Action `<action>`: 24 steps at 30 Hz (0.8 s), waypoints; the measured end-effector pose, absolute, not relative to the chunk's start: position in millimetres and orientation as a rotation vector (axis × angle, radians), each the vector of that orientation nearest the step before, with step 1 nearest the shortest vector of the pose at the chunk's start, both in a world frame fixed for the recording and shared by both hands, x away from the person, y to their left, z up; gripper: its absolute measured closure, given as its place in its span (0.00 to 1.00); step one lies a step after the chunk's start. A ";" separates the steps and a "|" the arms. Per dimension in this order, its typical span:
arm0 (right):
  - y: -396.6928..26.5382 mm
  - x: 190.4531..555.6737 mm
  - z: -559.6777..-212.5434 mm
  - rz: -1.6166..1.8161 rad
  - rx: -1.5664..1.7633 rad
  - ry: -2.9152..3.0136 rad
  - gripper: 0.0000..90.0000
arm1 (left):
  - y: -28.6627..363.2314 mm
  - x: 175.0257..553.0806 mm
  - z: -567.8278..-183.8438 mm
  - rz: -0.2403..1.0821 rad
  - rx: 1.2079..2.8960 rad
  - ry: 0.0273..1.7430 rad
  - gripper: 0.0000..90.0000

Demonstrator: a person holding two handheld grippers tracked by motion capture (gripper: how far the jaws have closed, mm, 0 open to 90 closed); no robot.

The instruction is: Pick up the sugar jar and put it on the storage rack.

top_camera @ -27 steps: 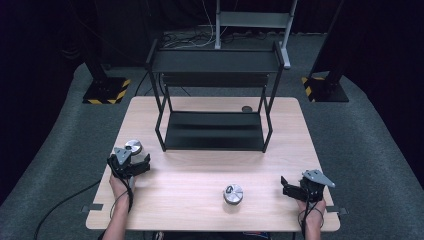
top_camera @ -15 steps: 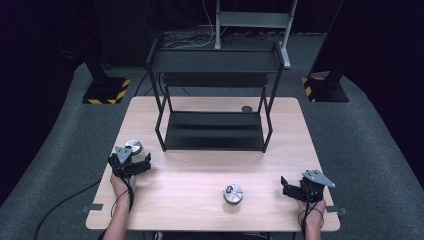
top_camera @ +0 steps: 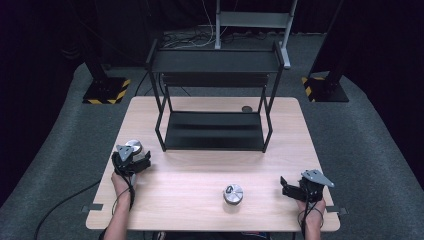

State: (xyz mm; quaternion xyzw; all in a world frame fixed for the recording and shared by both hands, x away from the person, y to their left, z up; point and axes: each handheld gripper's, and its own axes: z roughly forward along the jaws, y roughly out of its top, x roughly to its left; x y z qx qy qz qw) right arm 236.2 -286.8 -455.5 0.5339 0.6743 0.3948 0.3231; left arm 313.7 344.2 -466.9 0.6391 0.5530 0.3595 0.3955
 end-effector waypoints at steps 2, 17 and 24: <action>-286.4 236.6 -455.0 1.032 1.402 1.773 0.00 | 344.2 313.7 -466.8 0.911 1.622 1.402 0.22; -287.5 236.5 -455.3 1.039 1.397 1.777 0.00 | 346.5 313.9 -466.6 0.898 1.627 1.390 0.33; -287.0 237.1 -454.9 1.034 1.385 1.788 0.00 | 348.0 314.1 -465.7 0.887 1.626 1.391 0.34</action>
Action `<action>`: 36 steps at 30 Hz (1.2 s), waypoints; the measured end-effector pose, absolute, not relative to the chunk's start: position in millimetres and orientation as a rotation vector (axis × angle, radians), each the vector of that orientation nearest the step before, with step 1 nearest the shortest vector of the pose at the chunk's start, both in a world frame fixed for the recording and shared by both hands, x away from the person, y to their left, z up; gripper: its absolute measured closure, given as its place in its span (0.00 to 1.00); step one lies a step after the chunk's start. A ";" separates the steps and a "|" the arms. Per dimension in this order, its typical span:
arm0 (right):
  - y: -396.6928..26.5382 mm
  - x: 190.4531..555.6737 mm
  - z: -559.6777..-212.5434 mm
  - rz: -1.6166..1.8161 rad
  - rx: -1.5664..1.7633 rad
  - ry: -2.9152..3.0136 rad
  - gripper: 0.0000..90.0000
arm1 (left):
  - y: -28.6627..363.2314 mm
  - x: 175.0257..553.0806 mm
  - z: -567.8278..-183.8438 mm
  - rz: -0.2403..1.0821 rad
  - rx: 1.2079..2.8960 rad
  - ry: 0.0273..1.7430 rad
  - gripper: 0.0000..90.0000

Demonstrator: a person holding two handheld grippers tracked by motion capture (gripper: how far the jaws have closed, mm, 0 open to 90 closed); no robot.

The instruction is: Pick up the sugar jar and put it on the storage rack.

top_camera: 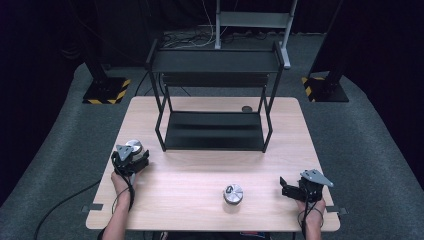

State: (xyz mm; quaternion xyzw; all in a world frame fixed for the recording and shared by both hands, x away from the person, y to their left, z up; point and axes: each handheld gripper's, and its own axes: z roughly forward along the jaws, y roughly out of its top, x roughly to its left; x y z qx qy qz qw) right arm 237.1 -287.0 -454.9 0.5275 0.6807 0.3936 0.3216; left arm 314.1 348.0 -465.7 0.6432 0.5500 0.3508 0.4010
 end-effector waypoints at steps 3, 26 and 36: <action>-287.5 236.6 -455.2 1.039 1.388 1.783 0.00 | 348.4 313.6 -464.4 0.877 1.634 1.386 0.34; -288.0 234.4 -456.9 1.049 1.381 1.771 0.00 | 339.6 296.7 -447.1 0.882 1.688 1.282 0.34; -288.0 233.7 -457.4 1.052 1.382 1.765 0.00 | 336.0 293.4 -433.7 0.867 1.703 1.242 0.34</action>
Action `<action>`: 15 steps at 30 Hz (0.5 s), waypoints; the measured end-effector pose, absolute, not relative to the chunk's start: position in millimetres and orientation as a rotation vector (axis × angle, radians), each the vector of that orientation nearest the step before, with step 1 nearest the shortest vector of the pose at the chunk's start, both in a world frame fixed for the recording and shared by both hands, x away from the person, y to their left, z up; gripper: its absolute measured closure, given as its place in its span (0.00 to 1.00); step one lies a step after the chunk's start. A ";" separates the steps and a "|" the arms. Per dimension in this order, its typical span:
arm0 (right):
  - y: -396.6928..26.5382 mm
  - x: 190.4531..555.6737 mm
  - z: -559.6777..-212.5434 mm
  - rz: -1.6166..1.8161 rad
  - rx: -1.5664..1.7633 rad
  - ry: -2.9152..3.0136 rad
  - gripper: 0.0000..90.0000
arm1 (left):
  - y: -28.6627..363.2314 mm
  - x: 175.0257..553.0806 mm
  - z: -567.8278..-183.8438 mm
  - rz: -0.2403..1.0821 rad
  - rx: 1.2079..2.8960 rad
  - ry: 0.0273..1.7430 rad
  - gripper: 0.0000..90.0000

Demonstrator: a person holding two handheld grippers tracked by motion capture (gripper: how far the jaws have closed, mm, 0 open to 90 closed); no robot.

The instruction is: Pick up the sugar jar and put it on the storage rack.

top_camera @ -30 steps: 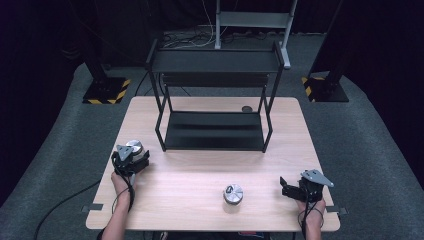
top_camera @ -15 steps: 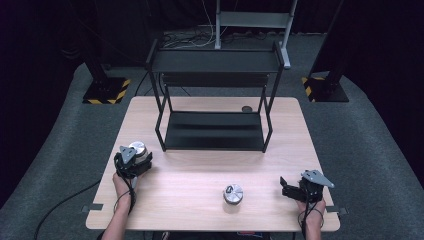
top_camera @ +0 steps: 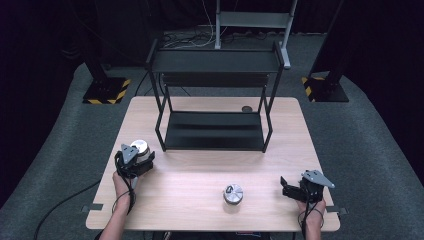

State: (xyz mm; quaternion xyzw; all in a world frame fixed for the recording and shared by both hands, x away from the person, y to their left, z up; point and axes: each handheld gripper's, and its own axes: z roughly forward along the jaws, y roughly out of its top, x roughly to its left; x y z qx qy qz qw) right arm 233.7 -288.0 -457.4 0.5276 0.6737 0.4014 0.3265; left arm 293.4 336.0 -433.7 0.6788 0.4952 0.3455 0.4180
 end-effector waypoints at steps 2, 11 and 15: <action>-287.8 233.6 -457.3 1.051 1.379 1.767 0.00 | 334.8 292.9 -431.9 0.870 1.705 1.231 0.34; -289.4 233.4 -457.5 1.061 1.386 1.764 0.00 | 329.2 292.7 -421.0 0.874 1.725 1.190 0.34; -290.0 233.1 -457.9 1.066 1.386 1.761 0.00 | 327.1 293.6 -416.9 0.859 1.720 1.179 0.34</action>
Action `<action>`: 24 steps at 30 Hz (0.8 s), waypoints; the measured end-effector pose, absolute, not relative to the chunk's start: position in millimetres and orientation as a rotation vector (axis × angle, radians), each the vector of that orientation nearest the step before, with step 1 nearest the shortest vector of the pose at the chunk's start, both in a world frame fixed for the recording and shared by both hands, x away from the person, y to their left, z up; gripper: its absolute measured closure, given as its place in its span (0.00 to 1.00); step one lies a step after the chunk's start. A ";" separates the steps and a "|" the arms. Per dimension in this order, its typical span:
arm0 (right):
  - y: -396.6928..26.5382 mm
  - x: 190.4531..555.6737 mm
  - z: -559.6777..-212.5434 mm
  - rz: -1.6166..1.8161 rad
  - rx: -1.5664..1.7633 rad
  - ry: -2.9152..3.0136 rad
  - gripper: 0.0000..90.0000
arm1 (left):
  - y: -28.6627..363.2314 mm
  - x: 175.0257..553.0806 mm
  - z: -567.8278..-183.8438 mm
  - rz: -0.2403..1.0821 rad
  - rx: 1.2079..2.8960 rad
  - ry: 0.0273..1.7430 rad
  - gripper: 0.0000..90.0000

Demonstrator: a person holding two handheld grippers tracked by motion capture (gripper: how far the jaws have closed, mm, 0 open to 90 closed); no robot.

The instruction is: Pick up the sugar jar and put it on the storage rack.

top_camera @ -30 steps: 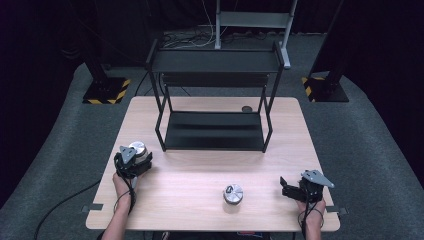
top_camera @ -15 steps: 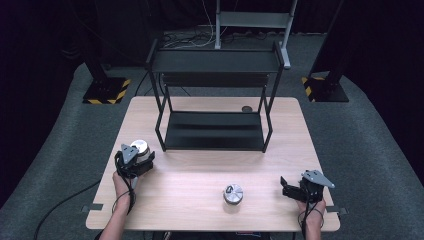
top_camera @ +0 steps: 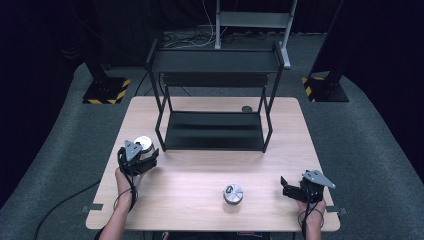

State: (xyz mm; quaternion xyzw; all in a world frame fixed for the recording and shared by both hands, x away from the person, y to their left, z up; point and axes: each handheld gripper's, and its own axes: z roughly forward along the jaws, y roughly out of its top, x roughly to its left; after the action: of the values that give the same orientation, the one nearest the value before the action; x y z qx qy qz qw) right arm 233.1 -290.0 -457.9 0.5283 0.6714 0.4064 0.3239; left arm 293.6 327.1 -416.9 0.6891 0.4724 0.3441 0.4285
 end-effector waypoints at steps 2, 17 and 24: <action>-290.5 233.4 -457.6 1.068 1.388 1.764 0.00 | 325.5 294.0 -415.2 0.860 1.728 1.169 0.34; -290.4 233.5 -457.5 1.067 1.391 1.762 0.00 | 318.0 298.2 -401.3 0.856 1.750 1.124 0.34; -290.3 233.3 -457.7 1.067 1.394 1.758 0.00 | 315.4 300.3 -395.5 0.857 1.757 1.110 0.34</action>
State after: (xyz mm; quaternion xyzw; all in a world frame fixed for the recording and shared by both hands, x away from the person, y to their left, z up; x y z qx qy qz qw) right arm 233.3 -290.3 -457.7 0.5309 0.6698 0.4066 0.3227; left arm 300.3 315.4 -395.5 0.7047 0.4455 0.3439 0.4321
